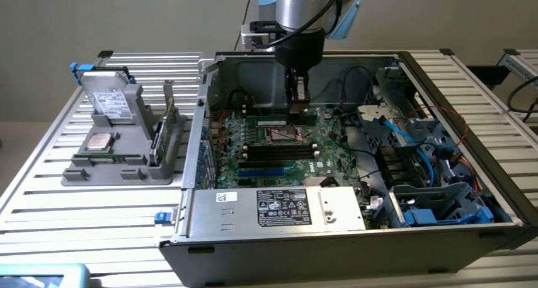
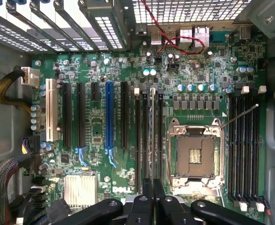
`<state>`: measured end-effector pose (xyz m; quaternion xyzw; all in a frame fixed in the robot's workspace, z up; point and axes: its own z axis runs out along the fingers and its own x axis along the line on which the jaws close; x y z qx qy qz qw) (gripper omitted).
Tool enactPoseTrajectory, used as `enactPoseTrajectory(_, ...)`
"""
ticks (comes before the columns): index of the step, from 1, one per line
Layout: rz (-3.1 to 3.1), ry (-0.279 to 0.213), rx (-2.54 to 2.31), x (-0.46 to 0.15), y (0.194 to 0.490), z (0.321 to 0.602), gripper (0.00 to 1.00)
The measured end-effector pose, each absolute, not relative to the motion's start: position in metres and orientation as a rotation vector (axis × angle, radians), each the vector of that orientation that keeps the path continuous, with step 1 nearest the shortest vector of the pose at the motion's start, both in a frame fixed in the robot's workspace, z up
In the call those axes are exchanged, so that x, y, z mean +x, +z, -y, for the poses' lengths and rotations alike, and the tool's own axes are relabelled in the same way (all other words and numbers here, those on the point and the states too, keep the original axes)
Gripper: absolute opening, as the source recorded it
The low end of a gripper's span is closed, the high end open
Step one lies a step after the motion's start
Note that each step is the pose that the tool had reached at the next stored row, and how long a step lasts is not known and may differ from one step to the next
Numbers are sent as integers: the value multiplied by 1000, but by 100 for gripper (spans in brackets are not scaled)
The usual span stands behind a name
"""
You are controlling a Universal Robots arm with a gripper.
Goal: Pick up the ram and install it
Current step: 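Insert the ram into the slot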
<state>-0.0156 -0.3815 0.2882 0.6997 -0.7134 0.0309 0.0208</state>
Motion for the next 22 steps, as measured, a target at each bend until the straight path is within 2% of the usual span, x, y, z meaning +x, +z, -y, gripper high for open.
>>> enactPoseTrajectory(22, 2210, 108, 2167, -16, 275, 388, 12)
